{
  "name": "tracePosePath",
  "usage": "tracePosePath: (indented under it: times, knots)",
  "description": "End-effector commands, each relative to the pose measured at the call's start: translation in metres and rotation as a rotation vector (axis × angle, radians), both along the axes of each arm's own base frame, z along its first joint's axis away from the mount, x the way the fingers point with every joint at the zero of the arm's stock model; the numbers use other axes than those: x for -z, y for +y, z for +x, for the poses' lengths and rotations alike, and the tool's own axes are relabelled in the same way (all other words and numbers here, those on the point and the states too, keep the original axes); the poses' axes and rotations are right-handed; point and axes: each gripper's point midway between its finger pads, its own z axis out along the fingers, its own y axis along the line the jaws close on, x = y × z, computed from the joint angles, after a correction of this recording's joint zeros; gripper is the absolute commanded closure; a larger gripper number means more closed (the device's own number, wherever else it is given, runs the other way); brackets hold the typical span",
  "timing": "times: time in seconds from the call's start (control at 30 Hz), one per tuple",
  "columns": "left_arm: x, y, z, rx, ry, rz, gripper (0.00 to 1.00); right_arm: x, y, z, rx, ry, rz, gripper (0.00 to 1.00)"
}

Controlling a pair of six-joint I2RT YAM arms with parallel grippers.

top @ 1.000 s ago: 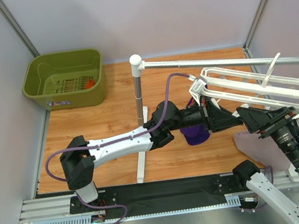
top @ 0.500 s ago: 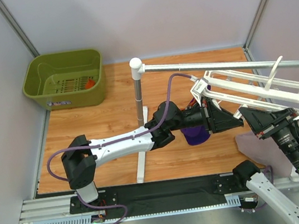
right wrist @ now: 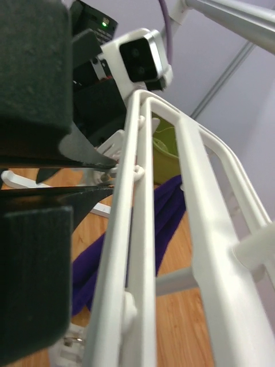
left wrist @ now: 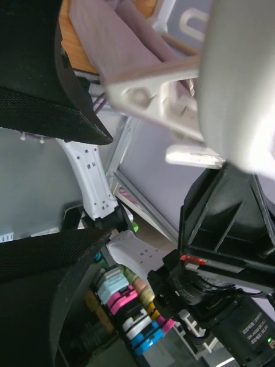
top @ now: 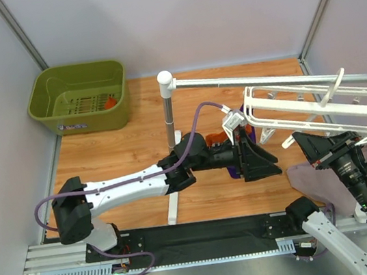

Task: Clip the socks to the hanger
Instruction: Open the clamp at the hanger, then pick up the sock from the bin.

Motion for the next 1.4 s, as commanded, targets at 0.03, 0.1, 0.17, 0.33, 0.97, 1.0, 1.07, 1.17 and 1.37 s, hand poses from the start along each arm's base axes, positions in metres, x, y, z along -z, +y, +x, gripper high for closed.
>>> tracePosePath:
  times: [0.03, 0.1, 0.17, 0.33, 0.97, 1.0, 1.07, 1.17, 1.37]
  knots:
    - [-0.013, 0.034, -0.008, -0.043, -0.105, 0.033, 0.35, 0.003, -0.002, 0.002, 0.013, 0.008, -0.026, 1.0]
    - [-0.009, 0.042, -0.011, -0.063, -0.14, 0.076, 0.42, 0.006, -0.002, 0.002, 0.011, 0.018, -0.036, 1.0]
    - [-0.001, 0.06, -0.011, -0.098, -0.179, 0.156, 0.44, 0.01, -0.002, 0.003, 0.009, 0.028, -0.046, 1.0]
    - [0.034, 0.133, -0.003, -0.26, -0.204, 0.387, 0.49, 0.012, -0.003, -0.001, 0.002, 0.026, -0.07, 1.0]
    - [0.049, 0.364, 0.168, -1.178, -0.079, 0.752, 0.46, 0.024, 0.012, -0.013, -0.122, -0.01, -0.174, 1.0]
    - [0.047, 0.368, 0.181, -1.207, -0.074, 0.739, 0.46, 0.023, 0.012, -0.013, -0.121, -0.023, -0.177, 1.0]
    - [0.039, 0.378, 0.216, -1.302, -0.105, 0.716, 0.45, 0.021, 0.009, -0.015, -0.117, -0.051, -0.189, 1.0]
    - [0.023, 0.414, 0.27, -1.473, -0.102, 0.725, 0.44, 0.022, 0.006, -0.016, -0.104, -0.074, -0.203, 1.0]
    - [0.03, 0.451, 0.368, -1.651, -0.091, 0.736, 0.43, 0.043, 0.007, -0.014, -0.11, -0.051, -0.224, 1.0]
